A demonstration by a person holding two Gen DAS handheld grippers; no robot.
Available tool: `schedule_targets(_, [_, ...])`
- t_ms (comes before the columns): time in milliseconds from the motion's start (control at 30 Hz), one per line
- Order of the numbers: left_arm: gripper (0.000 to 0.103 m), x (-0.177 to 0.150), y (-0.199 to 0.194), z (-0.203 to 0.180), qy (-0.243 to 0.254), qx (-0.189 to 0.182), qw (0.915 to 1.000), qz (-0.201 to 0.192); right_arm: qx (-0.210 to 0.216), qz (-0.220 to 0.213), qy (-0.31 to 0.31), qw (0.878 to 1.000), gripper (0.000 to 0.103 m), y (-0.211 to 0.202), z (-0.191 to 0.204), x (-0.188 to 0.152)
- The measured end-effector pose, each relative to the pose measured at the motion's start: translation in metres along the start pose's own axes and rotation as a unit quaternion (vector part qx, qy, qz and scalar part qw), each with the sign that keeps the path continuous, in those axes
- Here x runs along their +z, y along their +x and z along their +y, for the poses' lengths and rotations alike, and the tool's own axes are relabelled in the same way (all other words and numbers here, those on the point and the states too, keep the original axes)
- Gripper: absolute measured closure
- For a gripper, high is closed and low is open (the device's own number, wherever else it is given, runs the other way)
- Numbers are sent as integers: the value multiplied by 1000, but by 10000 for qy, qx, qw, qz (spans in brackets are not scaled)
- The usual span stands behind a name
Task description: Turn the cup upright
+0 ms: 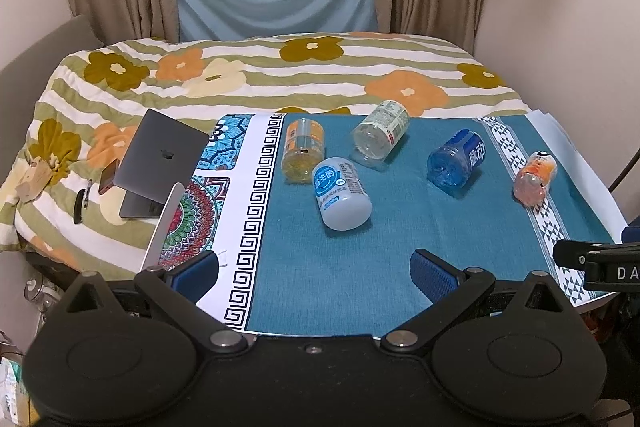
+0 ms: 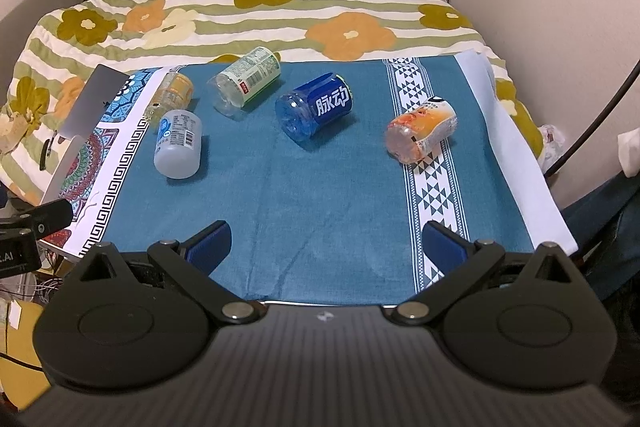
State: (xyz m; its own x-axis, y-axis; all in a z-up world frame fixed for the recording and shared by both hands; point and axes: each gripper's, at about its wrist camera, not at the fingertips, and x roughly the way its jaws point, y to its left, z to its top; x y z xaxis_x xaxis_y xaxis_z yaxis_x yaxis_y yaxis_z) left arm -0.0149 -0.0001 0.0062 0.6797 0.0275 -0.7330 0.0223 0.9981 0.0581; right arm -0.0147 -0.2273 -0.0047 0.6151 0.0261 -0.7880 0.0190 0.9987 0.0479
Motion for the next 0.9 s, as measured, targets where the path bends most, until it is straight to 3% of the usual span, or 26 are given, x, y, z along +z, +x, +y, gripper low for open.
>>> schedule_targets(567, [0, 3, -7, -2, -195, 96, 9998, 46, -17, -51, -26, 10000, 0, -2, -3, -1])
schedule_targets(900, [0, 61, -2, 11, -371, 214, 9991, 46, 263, -105, -372, 9989, 0, 0, -11, 18])
